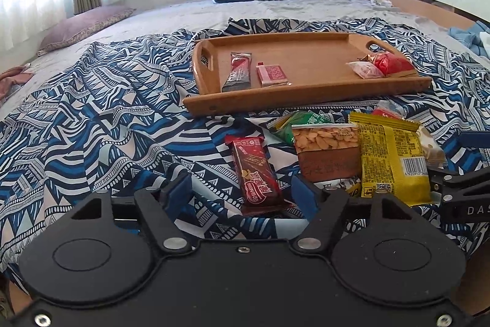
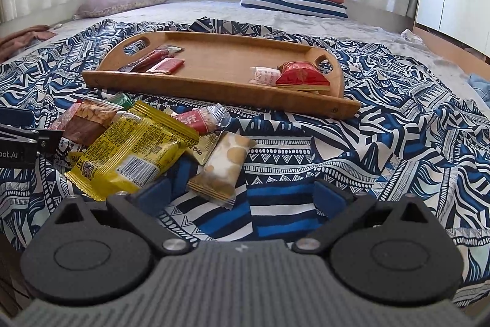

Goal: Organize snacks

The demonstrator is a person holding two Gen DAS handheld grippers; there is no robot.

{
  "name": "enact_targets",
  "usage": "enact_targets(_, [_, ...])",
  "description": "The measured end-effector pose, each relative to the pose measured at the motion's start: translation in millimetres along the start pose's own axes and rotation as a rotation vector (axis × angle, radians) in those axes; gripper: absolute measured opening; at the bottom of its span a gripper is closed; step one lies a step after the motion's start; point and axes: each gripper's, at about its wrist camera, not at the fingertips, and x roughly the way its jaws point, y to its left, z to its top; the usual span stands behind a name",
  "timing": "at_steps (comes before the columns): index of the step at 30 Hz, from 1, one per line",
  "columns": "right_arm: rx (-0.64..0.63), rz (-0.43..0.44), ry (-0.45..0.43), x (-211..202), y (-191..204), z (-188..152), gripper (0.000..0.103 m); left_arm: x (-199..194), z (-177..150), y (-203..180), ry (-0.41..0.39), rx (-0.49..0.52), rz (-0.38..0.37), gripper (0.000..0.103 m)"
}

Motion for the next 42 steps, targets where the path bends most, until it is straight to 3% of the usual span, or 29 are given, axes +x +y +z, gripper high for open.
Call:
enact_targets(4, [0.004, 0.001, 0.0, 1.8, 2.0, 0.8, 0.103, 3.1, 1.5, -1.0, 0.008, -0.001, -0.014, 0.052])
enact_targets(7, [0.005, 0.001, -0.001, 3.1, 3.8, 1.3, 0.103, 5.4, 0.5, -2.4, 0.016, -0.003, -0.023, 0.047])
enact_targets(23, [0.038, 0.002, -0.009, 9.4, 10.8, 3.1, 0.103, 12.8, 0.8, 3.1, 0.033, -0.039, -0.039, 0.045])
enact_targets(29, [0.055, 0.011, -0.011, 11.5, 11.2, 4.8, 0.103, 11.9, 2.5, 3.2, 0.032, -0.032, -0.067, 0.029])
enact_targets(34, [0.07, 0.03, -0.02, 12.5, 13.1, 6.1, 0.102, 10.8, 3.1, 2.1, 0.029, -0.036, -0.069, 0.026])
enact_targets(42, [0.082, 0.023, -0.052, 4.4, 13.6, 3.9, 0.075, 6.9, 2.1, 5.9, 0.024, -0.041, -0.064, 0.025])
